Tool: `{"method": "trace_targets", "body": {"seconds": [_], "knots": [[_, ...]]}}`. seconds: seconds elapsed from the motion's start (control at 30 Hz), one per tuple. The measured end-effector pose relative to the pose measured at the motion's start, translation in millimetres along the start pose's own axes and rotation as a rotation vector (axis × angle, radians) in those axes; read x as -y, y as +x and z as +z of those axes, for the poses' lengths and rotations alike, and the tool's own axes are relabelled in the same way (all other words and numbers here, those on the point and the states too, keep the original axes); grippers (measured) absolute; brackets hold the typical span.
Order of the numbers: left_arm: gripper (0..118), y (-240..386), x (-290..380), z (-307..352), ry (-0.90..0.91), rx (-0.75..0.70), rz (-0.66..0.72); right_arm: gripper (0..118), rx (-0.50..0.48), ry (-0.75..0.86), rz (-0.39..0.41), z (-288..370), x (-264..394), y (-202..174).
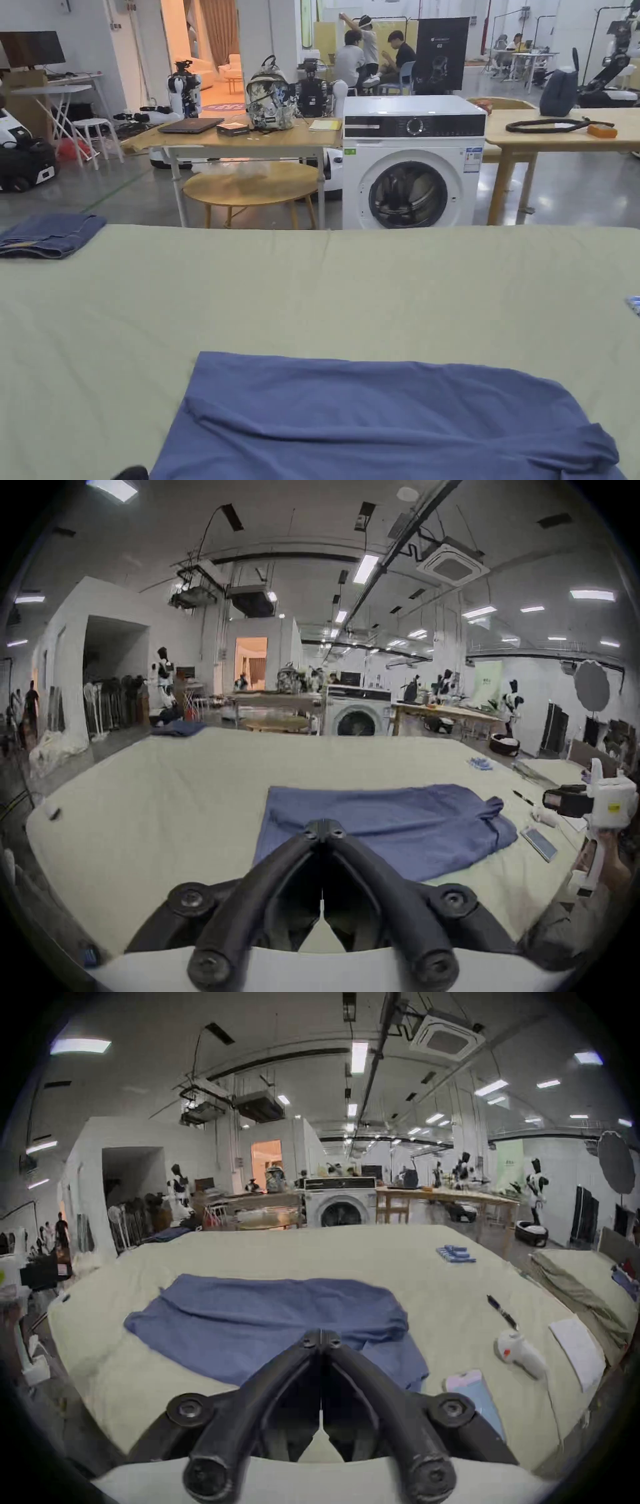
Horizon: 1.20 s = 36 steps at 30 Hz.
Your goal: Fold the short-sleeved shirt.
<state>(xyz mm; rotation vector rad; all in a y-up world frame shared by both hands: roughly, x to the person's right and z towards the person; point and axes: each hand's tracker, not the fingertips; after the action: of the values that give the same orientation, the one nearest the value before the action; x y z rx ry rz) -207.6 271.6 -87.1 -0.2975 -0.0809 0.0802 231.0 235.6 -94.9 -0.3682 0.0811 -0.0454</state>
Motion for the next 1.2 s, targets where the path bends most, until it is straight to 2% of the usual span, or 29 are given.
{"method": "trace_targets", "body": {"seconds": [0.13,0.27,0.3,0.33,0.37,0.4,0.47,0.63,0.7,0.73,0.77,0.83,0.87,0.9,0.93,0.97,1.03,1.1,1.13,1.17,1.2], "knots": [[0,-5,10,6,-0.053,-0.029,0.030,0,0.017,-0.027,0.009,3,16,-11],[0,-37,13,-34,-0.175,0.011,0.129,0,-0.032,-0.037,-0.056,-3,16,-7],[18,-47,18,-51,-0.226,0.003,0.140,0,-0.042,-0.041,-0.074,-3,13,-5],[42,-54,18,-69,-0.238,0.019,0.140,0,-0.041,-0.043,-0.086,-3,14,-4],[59,-65,25,-84,-0.260,0.048,0.157,0,-0.040,-0.047,-0.093,-3,16,-3],[54,-74,31,-105,-0.292,0.054,0.201,0,-0.043,-0.056,-0.101,-3,19,-1],[55,-86,43,-144,-0.377,0.017,0.233,0,-0.034,-0.074,-0.113,-1,21,5],[49,-111,72,-220,-0.541,-0.055,0.243,0,0.009,-0.125,-0.152,4,33,23],[0,-106,76,-228,-0.548,-0.072,0.228,0,0.041,-0.143,-0.157,6,36,32],[0,-93,72,-229,-0.541,-0.045,0.215,0,0.058,-0.156,-0.157,4,37,35],[0,-86,70,-233,-0.573,-0.093,0.146,0,0.072,-0.168,-0.156,0,38,39],[0,-75,68,-239,-0.594,-0.098,0.036,0,0.106,-0.198,-0.162,-13,30,47],[0,-68,68,-236,-0.618,-0.105,0.005,4,0.137,-0.230,-0.185,-30,32,55],[0,-67,69,-240,-0.639,-0.101,-0.026,26,0.145,-0.264,-0.213,-46,33,62],[0,-65,67,-242,-0.644,-0.098,-0.041,60,0.139,-0.298,-0.259,-66,36,71],[0,-63,65,-243,-0.645,-0.102,-0.034,89,0.151,-0.312,-0.298,-82,41,83],[0,-67,68,-245,-0.656,-0.103,-0.053,88,0.207,-0.293,-0.383,-112,47,93],[0,-66,69,-246,-0.658,-0.104,-0.059,87,0.210,-0.329,-0.466,-139,51,100],[0,-66,68,-242,-0.657,-0.104,-0.062,81,0.198,-0.337,-0.497,-151,55,103],[0,-66,68,-242,-0.659,-0.102,-0.060,67,0.198,-0.359,-0.506,-160,58,103],[0,-66,68,-241,-0.656,-0.103,-0.057,46,0.270,-0.382,-0.465,-165,57,99]]}}
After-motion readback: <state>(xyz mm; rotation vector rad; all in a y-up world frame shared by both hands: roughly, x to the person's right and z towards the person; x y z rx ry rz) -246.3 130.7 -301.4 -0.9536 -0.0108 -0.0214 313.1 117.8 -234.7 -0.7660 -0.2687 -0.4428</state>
